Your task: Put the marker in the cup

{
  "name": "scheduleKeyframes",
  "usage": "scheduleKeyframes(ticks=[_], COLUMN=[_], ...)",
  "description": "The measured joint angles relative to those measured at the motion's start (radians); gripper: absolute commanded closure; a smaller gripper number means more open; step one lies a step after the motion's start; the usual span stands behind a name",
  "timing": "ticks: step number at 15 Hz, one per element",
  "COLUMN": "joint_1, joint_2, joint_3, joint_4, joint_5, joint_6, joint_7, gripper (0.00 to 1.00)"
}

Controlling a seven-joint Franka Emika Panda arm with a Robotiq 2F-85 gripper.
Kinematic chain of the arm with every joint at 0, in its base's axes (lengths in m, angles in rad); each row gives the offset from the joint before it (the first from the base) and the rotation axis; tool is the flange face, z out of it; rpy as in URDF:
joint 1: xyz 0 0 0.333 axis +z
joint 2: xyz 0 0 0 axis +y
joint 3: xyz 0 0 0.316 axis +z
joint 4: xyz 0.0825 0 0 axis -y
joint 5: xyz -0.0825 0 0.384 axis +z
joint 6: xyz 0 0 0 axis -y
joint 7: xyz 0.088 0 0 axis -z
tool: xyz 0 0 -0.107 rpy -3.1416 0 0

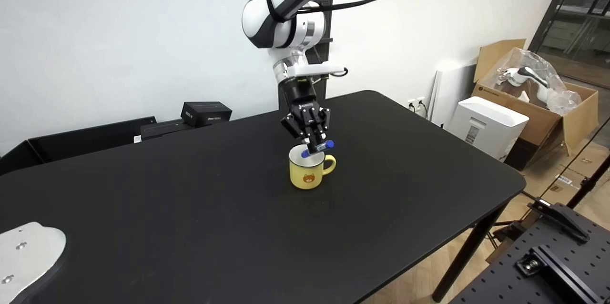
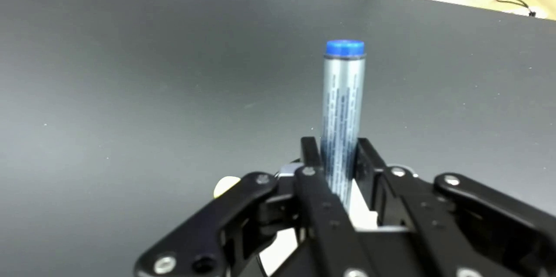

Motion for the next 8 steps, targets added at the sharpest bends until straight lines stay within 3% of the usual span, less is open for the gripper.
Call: scheduleKeyframes(ticks=[6,8], joint_1=[0.0,0.0], joint_2=[0.009,0.009], joint_3=[0.0,0.0], joint_4=[0.018,0.021], joint_5=[0.0,0.0], joint_6=[0.0,0.0], joint_7=[0.0,0.0], gripper=[0.01,0.0])
